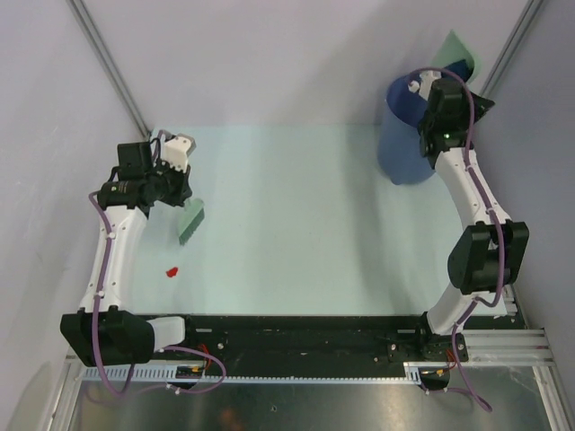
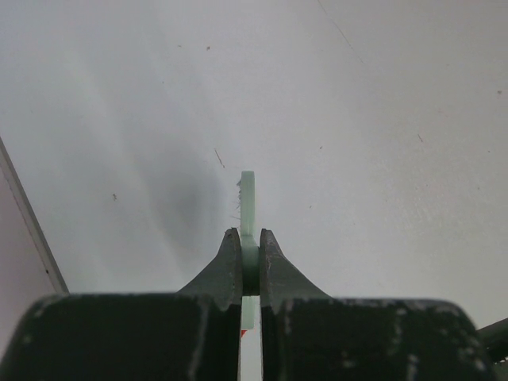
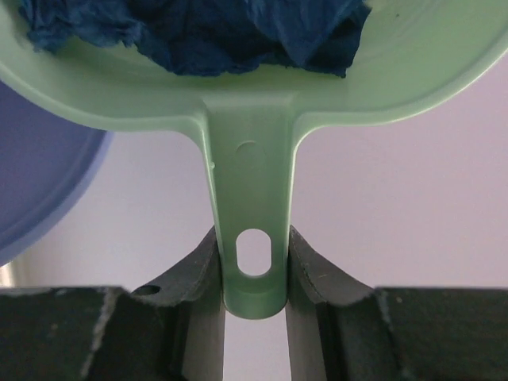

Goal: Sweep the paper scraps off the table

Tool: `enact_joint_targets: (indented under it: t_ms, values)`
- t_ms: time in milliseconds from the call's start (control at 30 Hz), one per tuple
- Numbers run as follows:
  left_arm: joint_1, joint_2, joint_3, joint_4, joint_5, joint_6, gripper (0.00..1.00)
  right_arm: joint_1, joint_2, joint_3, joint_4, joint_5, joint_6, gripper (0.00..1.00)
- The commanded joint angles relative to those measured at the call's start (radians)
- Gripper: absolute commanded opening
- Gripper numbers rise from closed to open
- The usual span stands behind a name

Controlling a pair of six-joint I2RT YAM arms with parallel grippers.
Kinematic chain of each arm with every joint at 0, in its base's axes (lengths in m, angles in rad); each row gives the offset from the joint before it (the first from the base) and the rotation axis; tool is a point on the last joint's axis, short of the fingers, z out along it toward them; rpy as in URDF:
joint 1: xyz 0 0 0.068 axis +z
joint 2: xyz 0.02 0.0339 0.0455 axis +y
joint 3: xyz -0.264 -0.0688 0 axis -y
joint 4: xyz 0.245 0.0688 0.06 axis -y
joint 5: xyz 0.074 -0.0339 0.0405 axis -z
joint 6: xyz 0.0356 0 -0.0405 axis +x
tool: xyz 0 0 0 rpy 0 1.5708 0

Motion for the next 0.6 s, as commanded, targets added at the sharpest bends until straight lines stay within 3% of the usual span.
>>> enact_joint_targets:
  t_ms: [0,267,367,467,567]
  values:
    - [0.005,-0.016,-0.001,0.032,0.040,0.021,0.00,-0.005,-0.032,-0.140,0.665,0.080,-0.618,0.00]
    - [0.003,-0.019,0.001,0.032,0.043,0.022,0.00,-0.025,-0.035,-0.230,0.811,-0.019,-0.801,0.00]
    - [0.003,-0.028,-0.001,0.032,0.033,0.029,0.00,-0.030,-0.038,-0.233,0.733,-0.050,-0.766,0.00]
    - [0.006,-0.035,-0.002,0.032,0.034,0.029,0.00,-0.022,-0.046,-0.169,0.654,0.000,-0.602,0.00]
    - [0.005,-0.039,-0.002,0.032,0.048,0.023,0.00,0.013,-0.108,-0.057,0.380,-0.018,-0.199,0.00]
